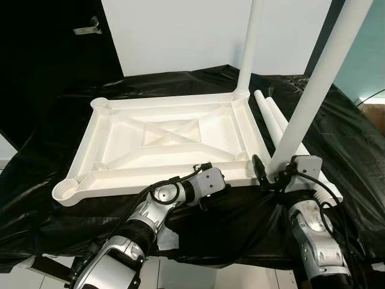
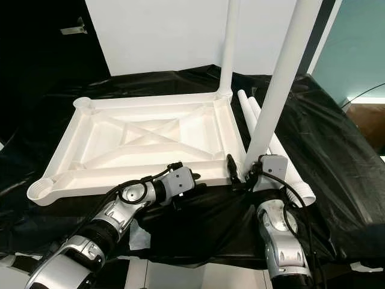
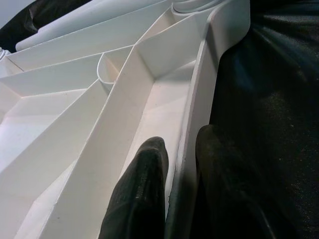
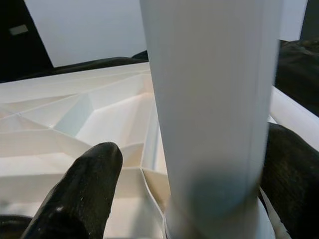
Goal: Building children table
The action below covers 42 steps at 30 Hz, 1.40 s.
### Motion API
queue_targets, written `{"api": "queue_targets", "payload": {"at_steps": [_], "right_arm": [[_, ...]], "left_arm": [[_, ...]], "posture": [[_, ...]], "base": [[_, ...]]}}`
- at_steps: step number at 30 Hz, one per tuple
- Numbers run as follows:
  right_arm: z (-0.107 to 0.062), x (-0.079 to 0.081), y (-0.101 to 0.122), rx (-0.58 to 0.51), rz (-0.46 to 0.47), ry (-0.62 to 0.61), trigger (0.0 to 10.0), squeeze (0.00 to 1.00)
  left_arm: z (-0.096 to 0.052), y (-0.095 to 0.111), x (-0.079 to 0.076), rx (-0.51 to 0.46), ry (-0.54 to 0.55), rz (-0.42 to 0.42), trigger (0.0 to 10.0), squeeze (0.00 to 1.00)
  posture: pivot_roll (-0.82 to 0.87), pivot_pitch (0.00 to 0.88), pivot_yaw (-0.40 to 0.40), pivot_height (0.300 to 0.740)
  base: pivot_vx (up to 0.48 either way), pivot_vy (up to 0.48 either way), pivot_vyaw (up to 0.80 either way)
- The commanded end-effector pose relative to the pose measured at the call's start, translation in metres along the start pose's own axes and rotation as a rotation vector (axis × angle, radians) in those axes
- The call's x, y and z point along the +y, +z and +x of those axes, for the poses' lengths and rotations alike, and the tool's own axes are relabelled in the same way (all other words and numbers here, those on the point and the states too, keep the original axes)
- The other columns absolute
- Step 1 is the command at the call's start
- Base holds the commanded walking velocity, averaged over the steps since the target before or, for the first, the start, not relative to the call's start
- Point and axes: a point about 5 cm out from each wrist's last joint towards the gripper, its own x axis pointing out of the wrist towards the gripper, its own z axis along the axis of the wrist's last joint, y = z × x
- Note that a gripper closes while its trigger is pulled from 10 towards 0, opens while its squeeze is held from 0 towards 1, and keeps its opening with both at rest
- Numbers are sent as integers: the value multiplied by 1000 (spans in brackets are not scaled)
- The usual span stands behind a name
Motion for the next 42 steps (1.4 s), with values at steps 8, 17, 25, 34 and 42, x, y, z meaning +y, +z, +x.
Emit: {"api": "queue_targets", "payload": {"at_steps": [8,17,25,34,42], "right_arm": [[-12,7,-1,19,-9,-66,10000,0],[-27,5,-3,59,-29,-110,10000,0],[-27,6,-5,73,-32,-117,10000,0],[-24,10,-8,93,-28,-96,10000,0],[-20,16,-10,103,-12,-79,10000,0]], "left_arm": [[0,-41,-42,179,-147,-91,10000,0],[-1,-41,-45,163,-175,-118,10000,1000],[-1,-41,-45,162,-161,-99,10000,1000],[-9,-41,-34,140,-134,-124,10000,0],[-23,-46,-22,147,-139,-150,10000,0]], "posture": [[-113,17,15,740],[-123,25,13,740],[-118,24,11,740],[-107,17,7,740],[-98,9,12,740]], "base": [[0,0,0],[0,0,0],[0,0,0],[0,0,0],[0,0,0]]}}
